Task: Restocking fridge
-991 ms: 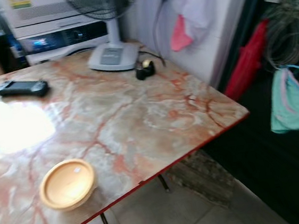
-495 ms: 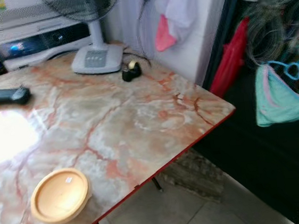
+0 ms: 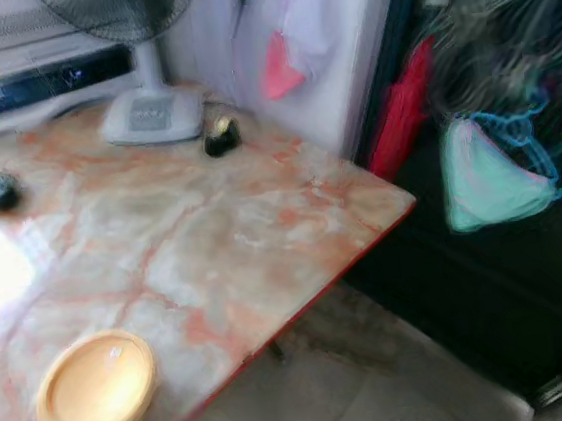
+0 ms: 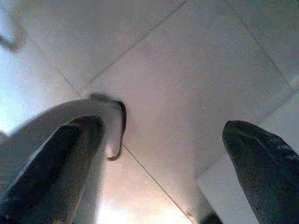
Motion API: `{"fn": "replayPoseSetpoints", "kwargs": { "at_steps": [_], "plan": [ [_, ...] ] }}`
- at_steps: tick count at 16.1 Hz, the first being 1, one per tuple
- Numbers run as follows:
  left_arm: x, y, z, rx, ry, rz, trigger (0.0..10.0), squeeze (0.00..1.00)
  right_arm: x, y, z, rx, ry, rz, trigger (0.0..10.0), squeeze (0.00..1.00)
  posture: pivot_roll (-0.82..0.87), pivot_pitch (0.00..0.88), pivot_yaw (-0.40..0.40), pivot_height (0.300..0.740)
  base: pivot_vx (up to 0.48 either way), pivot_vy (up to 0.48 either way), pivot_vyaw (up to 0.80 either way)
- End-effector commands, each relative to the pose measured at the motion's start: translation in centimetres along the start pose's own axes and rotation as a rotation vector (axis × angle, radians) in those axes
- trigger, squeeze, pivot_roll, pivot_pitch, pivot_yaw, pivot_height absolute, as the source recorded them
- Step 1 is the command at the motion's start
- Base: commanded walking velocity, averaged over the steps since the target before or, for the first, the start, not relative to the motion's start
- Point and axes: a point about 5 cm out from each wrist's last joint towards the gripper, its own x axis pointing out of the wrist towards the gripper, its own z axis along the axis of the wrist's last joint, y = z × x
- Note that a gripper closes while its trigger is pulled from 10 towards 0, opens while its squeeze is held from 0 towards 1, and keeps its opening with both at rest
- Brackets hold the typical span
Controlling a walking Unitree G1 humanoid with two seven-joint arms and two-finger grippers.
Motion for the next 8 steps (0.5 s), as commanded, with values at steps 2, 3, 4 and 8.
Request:
{"fn": "replayPoseSetpoints", "kwargs": {
  "at_steps": [2,3,4,8],
  "plan": [
    [0.12,-0.52,1.04,0.014,-0.022,-0.011,10.0,0.0,-0.21,-0.78,-0.63,-0.005,0.025,-0.019,10.0,0.0,0.16,0.0,-0.068,0.74,0.0,0.0,-0.8],
    [0.12,-0.52,1.06,0.022,-0.023,-0.012,10.0,0.0,-0.21,-0.78,-0.63,-0.006,0.026,-0.018,10.0,0.0,0.16,0.0,-0.068,0.74,0.0,0.0,-0.8],
    [0.12,-0.49,1.09,0.03,-0.022,-0.011,10.0,0.0,-0.21,-0.78,-0.62,-0.009,0.027,-0.017,10.0,0.0,0.16,0.0,-0.069,0.74,0.0,-0.27,-0.8],
    [0.12,-0.47,1.13,0.009,-0.022,-0.013,10.0,0.0,-0.19,-0.71,-0.56,-0.024,0.03,-0.009,10.0,0.0,0.16,0.0,-0.067,0.74,0.0,0.0,-0.8]
  ]
}}
